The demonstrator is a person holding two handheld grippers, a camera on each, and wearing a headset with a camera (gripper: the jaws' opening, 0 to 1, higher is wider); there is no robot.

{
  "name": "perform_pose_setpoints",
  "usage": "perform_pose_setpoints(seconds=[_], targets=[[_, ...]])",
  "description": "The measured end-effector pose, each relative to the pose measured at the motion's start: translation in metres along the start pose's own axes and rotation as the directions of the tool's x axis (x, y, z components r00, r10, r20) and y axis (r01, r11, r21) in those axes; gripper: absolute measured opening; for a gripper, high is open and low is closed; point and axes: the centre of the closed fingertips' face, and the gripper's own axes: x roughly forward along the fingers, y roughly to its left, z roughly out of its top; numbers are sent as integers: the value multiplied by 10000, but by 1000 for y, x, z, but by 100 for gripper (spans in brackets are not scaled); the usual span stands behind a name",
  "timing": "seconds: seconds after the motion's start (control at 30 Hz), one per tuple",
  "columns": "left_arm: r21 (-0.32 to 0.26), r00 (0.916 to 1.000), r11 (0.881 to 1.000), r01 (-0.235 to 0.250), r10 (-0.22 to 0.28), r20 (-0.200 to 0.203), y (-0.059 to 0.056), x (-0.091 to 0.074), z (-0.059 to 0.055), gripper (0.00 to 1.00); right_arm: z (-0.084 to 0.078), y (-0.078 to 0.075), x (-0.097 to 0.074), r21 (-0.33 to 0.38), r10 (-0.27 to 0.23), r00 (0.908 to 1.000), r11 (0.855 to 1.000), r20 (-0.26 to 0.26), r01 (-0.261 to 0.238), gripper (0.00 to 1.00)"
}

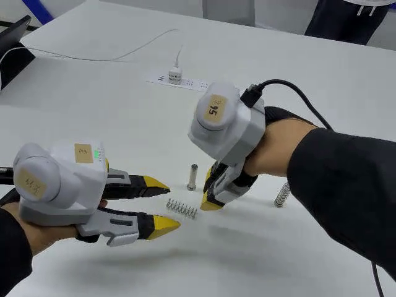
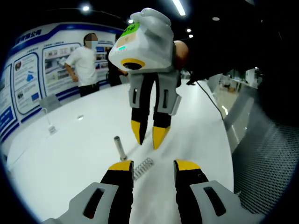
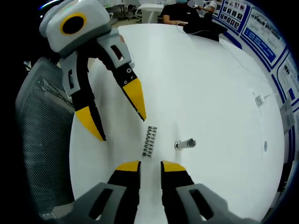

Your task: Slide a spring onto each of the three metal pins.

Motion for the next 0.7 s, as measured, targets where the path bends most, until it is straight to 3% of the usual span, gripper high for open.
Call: perform_pose_setpoints(seconds=[0.7], targets=[[-13,9999,10000,-63,63,-78,2,-3,-4,34,3,4,30,913,30,9996,9958,264,-54,16]])
